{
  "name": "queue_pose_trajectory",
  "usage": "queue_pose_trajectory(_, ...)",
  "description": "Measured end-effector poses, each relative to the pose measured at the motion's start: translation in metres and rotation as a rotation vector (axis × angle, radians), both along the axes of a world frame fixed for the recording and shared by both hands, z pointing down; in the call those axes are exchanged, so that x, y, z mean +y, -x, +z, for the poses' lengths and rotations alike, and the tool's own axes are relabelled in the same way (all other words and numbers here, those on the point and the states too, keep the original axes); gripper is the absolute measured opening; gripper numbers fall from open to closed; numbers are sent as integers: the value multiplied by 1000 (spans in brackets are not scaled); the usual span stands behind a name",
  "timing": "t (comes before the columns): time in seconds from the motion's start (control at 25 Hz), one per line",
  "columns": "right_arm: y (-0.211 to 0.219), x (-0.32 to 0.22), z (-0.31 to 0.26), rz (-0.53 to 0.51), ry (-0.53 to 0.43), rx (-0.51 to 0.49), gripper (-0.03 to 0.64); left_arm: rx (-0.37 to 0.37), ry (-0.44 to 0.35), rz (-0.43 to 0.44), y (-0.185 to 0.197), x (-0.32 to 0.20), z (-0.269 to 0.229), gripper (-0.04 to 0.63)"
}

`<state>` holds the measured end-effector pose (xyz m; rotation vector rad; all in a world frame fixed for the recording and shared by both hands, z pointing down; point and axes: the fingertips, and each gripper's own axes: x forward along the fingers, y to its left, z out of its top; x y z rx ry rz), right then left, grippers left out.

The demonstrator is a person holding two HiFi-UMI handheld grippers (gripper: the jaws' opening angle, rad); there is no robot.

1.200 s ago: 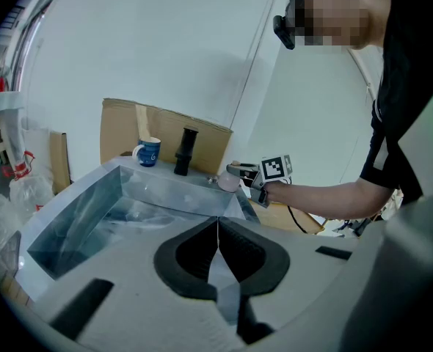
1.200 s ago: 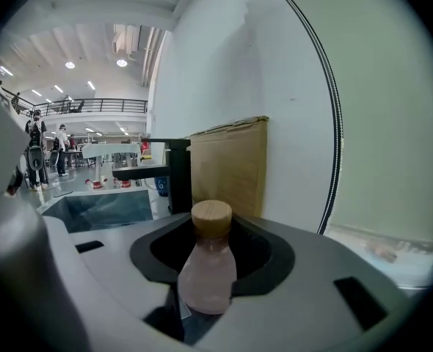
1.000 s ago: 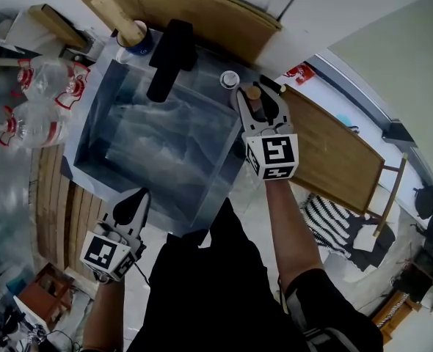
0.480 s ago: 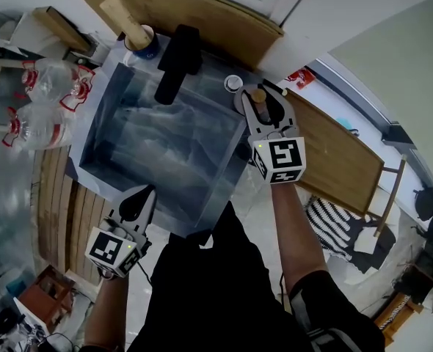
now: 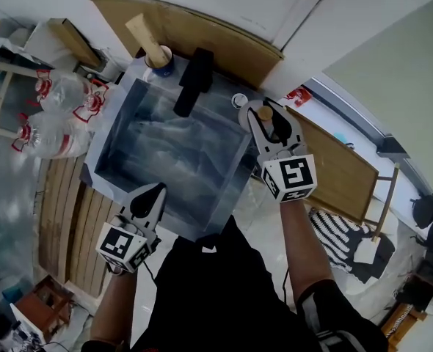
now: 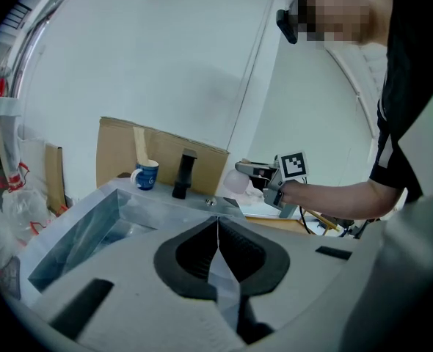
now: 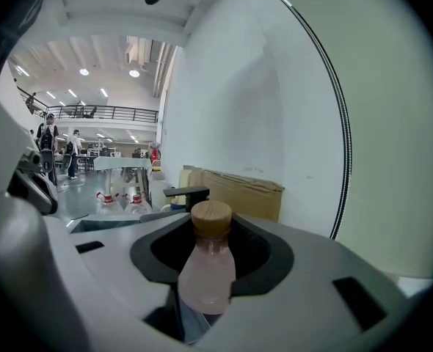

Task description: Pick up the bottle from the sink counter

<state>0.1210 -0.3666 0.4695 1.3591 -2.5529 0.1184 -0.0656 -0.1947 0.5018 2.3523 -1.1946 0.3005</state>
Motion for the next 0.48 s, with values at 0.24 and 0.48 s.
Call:
queue_pose_trajectory(0.24, 19, 19, -31, -43, -23, 8, 135, 18, -39, -12, 11, -1, -13, 20)
queue_pose_trajectory(0.48, 39, 41, -54, -84, -31, 3, 135, 32, -75, -9, 22, 0, -25, 20)
